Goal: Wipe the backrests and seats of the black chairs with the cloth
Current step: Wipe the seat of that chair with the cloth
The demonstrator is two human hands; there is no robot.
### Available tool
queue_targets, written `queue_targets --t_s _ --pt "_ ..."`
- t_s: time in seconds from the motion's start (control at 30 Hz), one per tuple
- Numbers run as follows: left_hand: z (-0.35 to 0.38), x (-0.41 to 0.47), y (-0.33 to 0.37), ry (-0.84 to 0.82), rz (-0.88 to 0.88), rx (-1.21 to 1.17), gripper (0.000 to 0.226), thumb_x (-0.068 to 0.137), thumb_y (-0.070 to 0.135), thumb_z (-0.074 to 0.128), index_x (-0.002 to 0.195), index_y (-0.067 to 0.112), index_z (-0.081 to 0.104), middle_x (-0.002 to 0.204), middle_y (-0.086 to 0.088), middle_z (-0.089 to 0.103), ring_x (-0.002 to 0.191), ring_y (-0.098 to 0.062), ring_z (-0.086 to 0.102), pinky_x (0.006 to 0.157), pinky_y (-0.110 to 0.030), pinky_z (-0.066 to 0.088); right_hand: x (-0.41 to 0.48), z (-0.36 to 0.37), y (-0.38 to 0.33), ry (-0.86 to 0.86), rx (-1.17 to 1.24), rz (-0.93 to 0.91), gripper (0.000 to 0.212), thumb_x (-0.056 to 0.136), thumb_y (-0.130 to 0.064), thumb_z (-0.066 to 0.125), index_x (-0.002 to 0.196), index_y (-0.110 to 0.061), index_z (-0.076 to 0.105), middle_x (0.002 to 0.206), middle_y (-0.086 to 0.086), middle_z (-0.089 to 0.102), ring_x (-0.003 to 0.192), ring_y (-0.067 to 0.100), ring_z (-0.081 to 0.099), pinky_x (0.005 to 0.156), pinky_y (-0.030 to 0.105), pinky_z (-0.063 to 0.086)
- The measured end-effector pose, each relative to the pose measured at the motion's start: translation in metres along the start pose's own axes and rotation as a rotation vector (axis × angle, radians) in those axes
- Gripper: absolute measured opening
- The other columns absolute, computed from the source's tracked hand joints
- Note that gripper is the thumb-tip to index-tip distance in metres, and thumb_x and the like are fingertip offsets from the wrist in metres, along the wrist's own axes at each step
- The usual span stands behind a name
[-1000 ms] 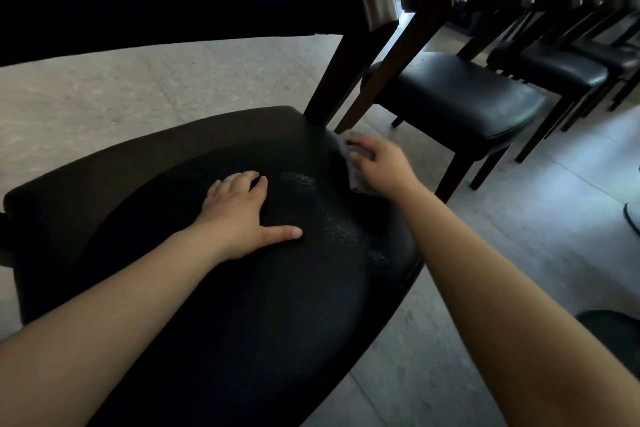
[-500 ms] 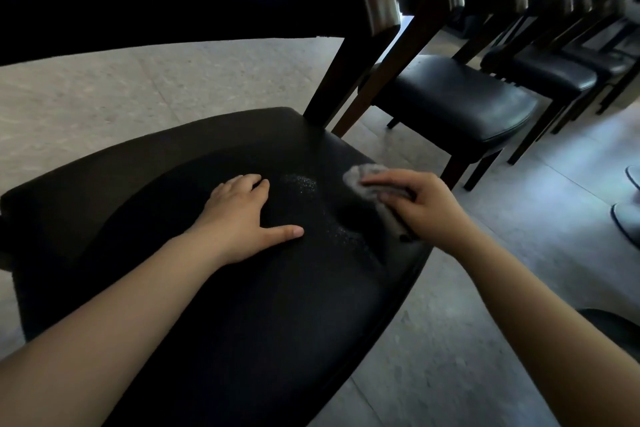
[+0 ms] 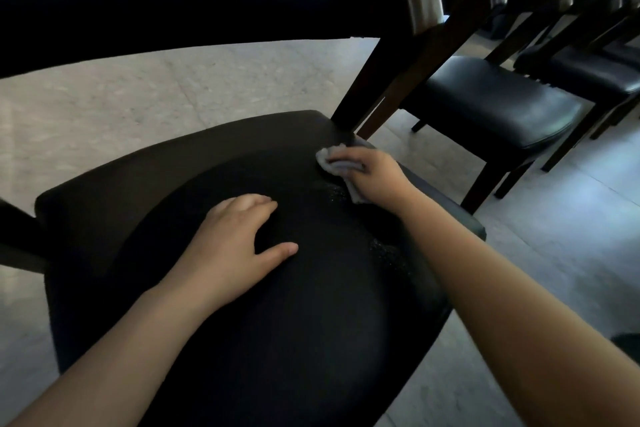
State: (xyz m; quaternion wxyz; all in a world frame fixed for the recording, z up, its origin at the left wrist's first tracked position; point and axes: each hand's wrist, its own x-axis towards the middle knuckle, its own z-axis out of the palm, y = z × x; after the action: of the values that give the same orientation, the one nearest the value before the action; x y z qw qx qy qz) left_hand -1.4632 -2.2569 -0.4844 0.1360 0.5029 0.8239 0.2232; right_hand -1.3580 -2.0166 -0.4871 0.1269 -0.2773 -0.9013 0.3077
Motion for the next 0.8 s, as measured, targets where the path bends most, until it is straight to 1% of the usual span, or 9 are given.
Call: queue_targets --t_s 0.07,0.17,0.23,0.37,0.47,0.53,0.6,0.7,0.8 --pt "-0.002 0.001 -0.004 -0.004 0.014 -0.029 0.075 0.083 0.061 0.057 0.148 0.03 0.038 0.151 0.016 0.033 0.142 -0.008 0.024 0.117 -0.028 0.024 -0.046 -0.019 -0.007 -0.146 0.011 -0.044 0.047 0.093 -0.006 0.058 0.109 -0.049 0.063 0.116 -0.01 0.067 0.108 0.01 0.062 0.098 0.027 0.047" --pt "-0.005 -0.002 -0.009 -0.028 0.027 -0.065 0.075 0.082 0.062 0.057 0.148 0.032 0.038 0.151 0.02 0.032 0.141 -0.004 0.023 0.115 -0.025 0.023 -0.095 -0.056 -0.017 -0.298 0.104 -0.04 0.046 0.09 -0.001 0.063 0.103 -0.045 0.069 0.114 -0.022 0.068 0.113 -0.003 0.059 0.101 0.015 0.041" --pt "-0.006 -0.003 -0.012 -0.027 0.033 -0.076 0.073 0.082 0.061 0.057 0.147 0.032 0.039 0.151 0.02 0.032 0.14 -0.002 0.024 0.115 -0.025 0.026 -0.095 -0.07 -0.019 -0.199 0.093 -0.059 0.043 0.09 -0.003 0.064 0.105 -0.043 0.068 0.11 -0.027 0.067 0.108 -0.008 0.059 0.097 0.011 0.041" --pt "-0.008 -0.001 -0.012 -0.012 0.027 -0.098 0.071 0.083 0.06 0.056 0.146 0.031 0.041 0.15 0.017 0.034 0.138 -0.005 0.03 0.11 -0.03 0.038 -0.032 -0.043 -0.023 0.051 0.027 -0.142 0.036 0.093 -0.009 0.062 0.118 -0.034 0.065 0.124 -0.008 0.066 0.118 0.008 0.058 0.107 0.028 0.041" --pt "-0.004 0.002 -0.008 0.046 0.006 -0.087 0.071 0.086 0.057 0.058 0.147 0.026 0.041 0.152 0.012 0.032 0.141 -0.009 0.026 0.114 -0.026 0.026 0.023 -0.001 -0.033 0.079 0.018 -0.091 0.034 0.097 -0.013 0.056 0.128 -0.027 0.062 0.133 -0.001 0.06 0.124 0.015 0.054 0.108 0.032 0.04" --pt "-0.002 0.002 -0.01 0.076 -0.012 -0.061 0.071 0.086 0.055 0.06 0.147 0.023 0.042 0.153 0.009 0.033 0.142 -0.012 0.024 0.114 -0.026 0.022 0.043 0.022 -0.04 0.005 -0.013 -0.015 0.038 0.099 -0.015 0.051 0.136 -0.026 0.056 0.138 0.002 0.055 0.125 0.017 0.052 0.106 0.026 0.037" --pt "-0.003 0.003 -0.016 0.095 -0.022 -0.044 0.07 0.087 0.054 0.059 0.146 0.021 0.042 0.151 0.006 0.036 0.141 -0.013 0.028 0.113 -0.026 0.024 0.044 0.034 -0.04 -0.075 -0.094 0.006 0.039 0.1 -0.018 0.05 0.136 -0.033 0.054 0.138 0.002 0.055 0.123 0.019 0.053 0.101 0.028 0.039" --pt "-0.008 -0.002 -0.023 0.089 -0.008 -0.05 0.067 0.087 0.054 0.059 0.144 0.022 0.044 0.149 0.008 0.039 0.138 -0.01 0.032 0.109 -0.022 0.025 -0.001 0.02 -0.035 -0.161 -0.068 -0.051 0.036 0.097 -0.017 0.054 0.116 -0.046 0.061 0.126 -0.004 0.061 0.117 0.013 0.056 0.101 0.032 0.044" --pt "-0.015 -0.009 -0.025 0.062 0.023 -0.064 0.064 0.088 0.052 0.058 0.144 0.026 0.044 0.147 0.014 0.039 0.136 -0.005 0.033 0.107 -0.02 0.029 -0.067 -0.018 -0.041 -0.345 0.021 -0.08 0.041 0.093 -0.005 0.061 0.101 -0.044 0.068 0.115 -0.012 0.069 0.113 0.003 0.06 0.103 0.029 0.044"
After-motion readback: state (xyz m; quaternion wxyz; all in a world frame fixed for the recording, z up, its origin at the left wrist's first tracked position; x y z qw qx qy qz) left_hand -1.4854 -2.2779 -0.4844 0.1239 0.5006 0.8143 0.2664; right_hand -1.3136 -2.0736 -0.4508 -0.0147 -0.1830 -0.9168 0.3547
